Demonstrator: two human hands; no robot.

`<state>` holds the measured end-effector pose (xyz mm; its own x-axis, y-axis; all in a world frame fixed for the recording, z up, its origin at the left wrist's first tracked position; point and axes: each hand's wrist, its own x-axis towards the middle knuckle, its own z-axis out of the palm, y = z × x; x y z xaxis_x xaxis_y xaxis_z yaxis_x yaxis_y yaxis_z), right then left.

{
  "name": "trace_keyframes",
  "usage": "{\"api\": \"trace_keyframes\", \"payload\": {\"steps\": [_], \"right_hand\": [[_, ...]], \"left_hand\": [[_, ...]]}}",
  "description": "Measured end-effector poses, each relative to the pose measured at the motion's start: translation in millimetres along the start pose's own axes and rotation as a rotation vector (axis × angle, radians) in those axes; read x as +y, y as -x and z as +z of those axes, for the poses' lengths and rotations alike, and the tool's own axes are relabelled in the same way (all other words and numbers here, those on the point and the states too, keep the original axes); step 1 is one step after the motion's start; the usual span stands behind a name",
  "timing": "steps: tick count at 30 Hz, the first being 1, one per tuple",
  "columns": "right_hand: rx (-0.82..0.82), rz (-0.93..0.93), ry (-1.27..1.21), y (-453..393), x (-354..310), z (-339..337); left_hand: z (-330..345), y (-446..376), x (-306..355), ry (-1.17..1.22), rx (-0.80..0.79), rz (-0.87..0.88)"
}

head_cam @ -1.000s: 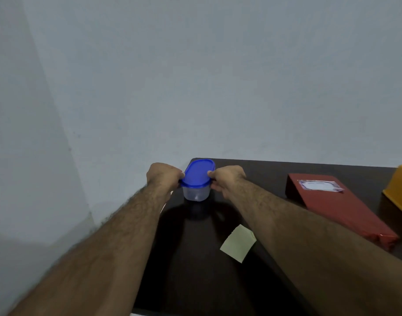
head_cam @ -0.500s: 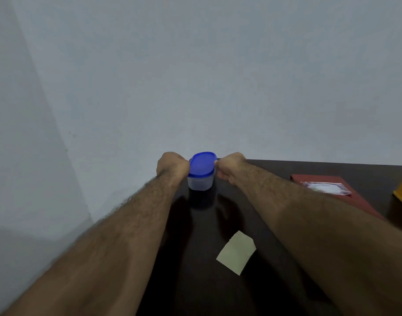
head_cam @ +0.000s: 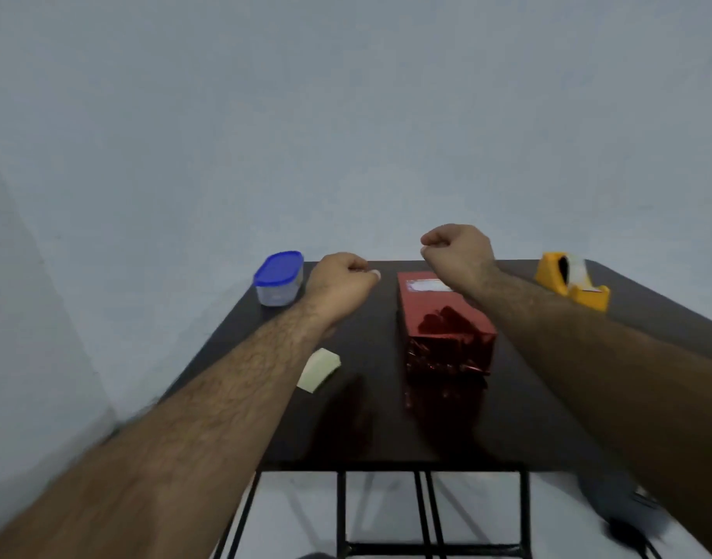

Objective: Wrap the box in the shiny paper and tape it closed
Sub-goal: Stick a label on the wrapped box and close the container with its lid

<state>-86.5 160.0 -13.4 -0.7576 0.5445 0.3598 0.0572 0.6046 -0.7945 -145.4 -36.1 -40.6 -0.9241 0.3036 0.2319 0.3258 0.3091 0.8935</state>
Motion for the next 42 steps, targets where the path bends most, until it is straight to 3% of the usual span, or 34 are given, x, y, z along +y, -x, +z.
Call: {"api": "trace_keyframes", "payload": {"steps": [5,11,19,33,42], "right_hand": [[0.162,0.108,-0.053,52.2,53.2,-30.6],[0.104,0.287,-0.412,93.0,73.4,0.7],[0.059,0.246,-0.376,70.5,81.3,12.2],[0.037,0.224,-0.258,-33.7,88.3,63.5],[0.072,0.266,-0.148,-37.8,81.4,56.3]], "left_hand": [[51.7,53.5,1.6,0.071,-0.077,-0.087],[102.0,86.0,0.6,0.226,0.000,-0.115],[111.2,64.3,-5.5,0.173,0.053,-0.110],[122.1,-56.2,-26.1,0.026,0.073,-0.139],[114.7,-66.1,-30.0,-0.063,0.067,-0.065]]}}
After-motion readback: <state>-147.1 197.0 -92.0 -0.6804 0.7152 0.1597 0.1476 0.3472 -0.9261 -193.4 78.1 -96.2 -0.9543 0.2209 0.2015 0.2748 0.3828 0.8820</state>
